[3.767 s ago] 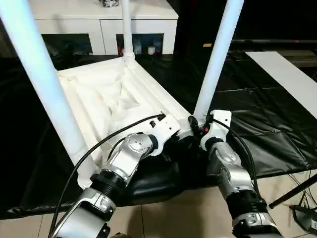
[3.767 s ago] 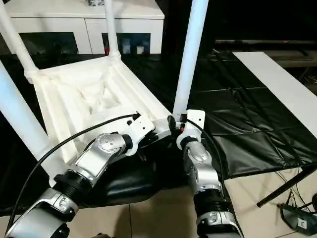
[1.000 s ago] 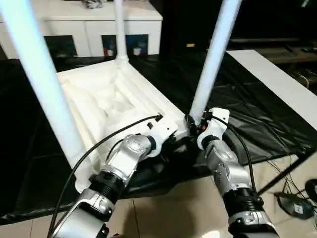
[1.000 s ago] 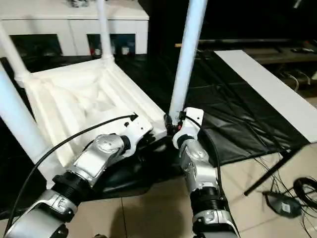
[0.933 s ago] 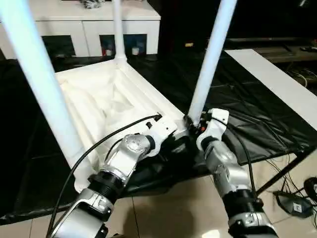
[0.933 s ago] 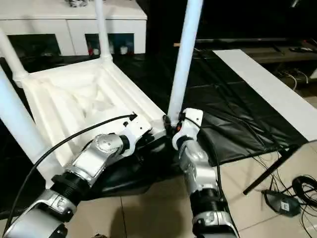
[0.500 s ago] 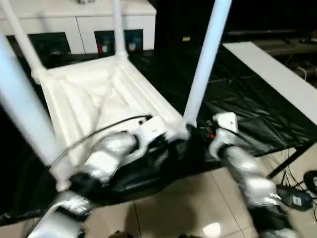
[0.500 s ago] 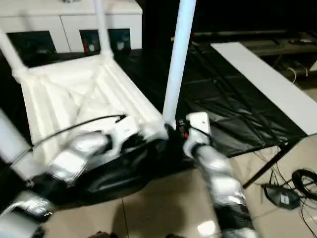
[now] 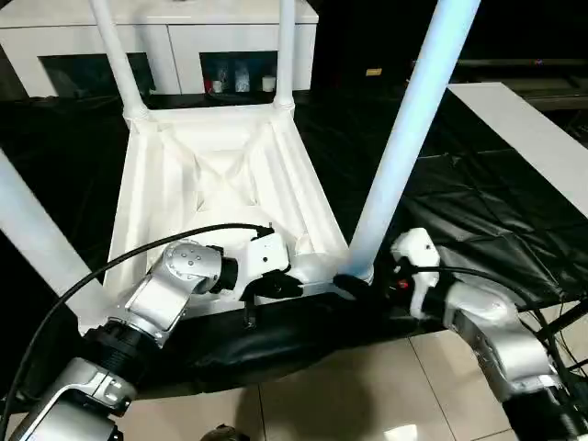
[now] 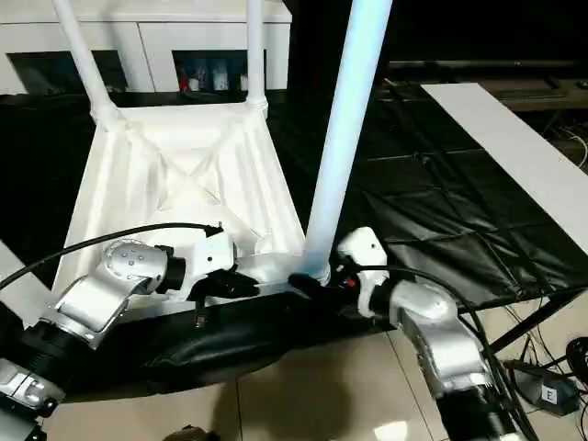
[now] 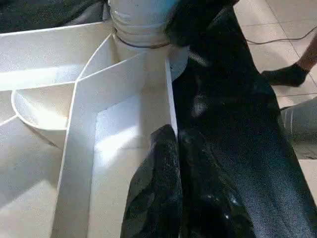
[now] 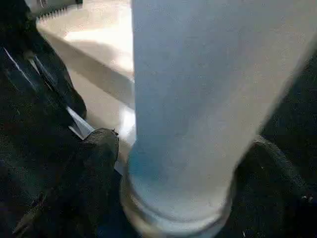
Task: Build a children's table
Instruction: Rotate leg to tighten
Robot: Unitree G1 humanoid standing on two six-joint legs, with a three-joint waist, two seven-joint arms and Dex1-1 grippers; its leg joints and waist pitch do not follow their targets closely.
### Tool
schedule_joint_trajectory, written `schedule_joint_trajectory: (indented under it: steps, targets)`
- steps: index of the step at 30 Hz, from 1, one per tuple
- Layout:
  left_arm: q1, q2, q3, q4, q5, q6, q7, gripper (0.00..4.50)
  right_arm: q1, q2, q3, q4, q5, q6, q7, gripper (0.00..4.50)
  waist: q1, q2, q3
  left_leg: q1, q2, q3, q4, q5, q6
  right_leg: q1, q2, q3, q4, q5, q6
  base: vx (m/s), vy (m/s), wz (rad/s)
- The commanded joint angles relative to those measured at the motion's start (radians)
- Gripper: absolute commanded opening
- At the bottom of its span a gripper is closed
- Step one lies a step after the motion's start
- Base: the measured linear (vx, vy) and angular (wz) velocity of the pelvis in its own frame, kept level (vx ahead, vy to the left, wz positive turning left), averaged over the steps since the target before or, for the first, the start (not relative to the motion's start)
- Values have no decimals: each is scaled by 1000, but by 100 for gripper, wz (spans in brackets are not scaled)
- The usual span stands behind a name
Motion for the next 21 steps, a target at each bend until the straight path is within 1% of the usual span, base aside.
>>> schedule_joint_trajectory:
  steps: [1,2,4,5,6,7,8,10,12,15,17,21]
  targets:
    - [17,19,-52,18,40,17,-35,0,-13,-17,13,18,-21,-14,17,366,-3,-3,-64,32,77,-32,-74,-266,12,19,-64,44,-60,-193,-209,0,0,0]
    - [17,20,-51,16,40,18,-39,0,-21,-20,20,34,-31,-22,20,366,-3,-4,-63,31,77,-32,-73,-267,15,19,-63,43,-60,-199,-211,0,0,0]
    - [17,22,-52,15,41,20,-41,0,-35,-19,23,61,-42,-35,16,330,-5,-4,-62,24,76,-35,-75,-270,10,24,-64,42,-60,-228,-206,0,0,0]
    - [18,23,-53,14,42,22,-41,0,-48,-17,24,81,-49,-44,14,330,-5,-5,-63,25,77,-37,-75,-281,7,24,-65,41,-60,-253,-199,0,0,0]
    - [18,25,-55,14,42,22,-40,0,-53,-14,24,87,-52,-47,16,326,-7,-5,-61,24,77,-37,-76,-288,6,24,-65,42,-62,-267,-196,0,0,0]
    - [18,25,-55,14,42,22,-40,0,-53,-14,24,87,-52,-47,16,312,-5,-4,-60,26,78,-38,-77,-305,0,21,-65,43,-66,-296,-186,0,0,0]
    - [18,26,-56,13,42,23,-39,0,-57,-13,24,95,-53,-52,18,312,-6,-4,-61,26,78,-39,-78,-311,-4,22,-64,42,-66,-305,-181,0,0,0]
    - [18,26,-57,13,42,24,-39,0,-61,-12,24,101,-55,-57,21,285,-6,-5,-61,25,78,-40,-78,-314,-6,21,-63,42,-65,-305,-181,0,0,0]
    - [18,27,-56,17,45,24,-35,0,-63,-12,16,105,-47,-61,30,278,-7,-4,-61,25,78,-41,-79,-317,-8,22,-62,41,-65,-306,-178,0,0,0]
    - [18,29,-55,19,46,23,-35,0,-56,-18,10,106,-38,-68,42,275,-6,-5,-63,25,77,-39,-77,-305,-4,22,-62,42,-63,-281,-184,0,0,0]
    - [18,29,-56,20,45,24,-37,0,-50,-22,4,102,-29,-69,52,274,-5,-5,-64,23,77,-39,-76,-292,2,25,-62,41,-60,-260,-191,0,0,0]
    - [24,34,-57,14,43,27,-43,0,-37,-28,-12,91,-6,-61,67,274,-4,-3,-65,25,77,-37,-74,-287,7,25,-61,41,-59,-243,-199,0,0,0]
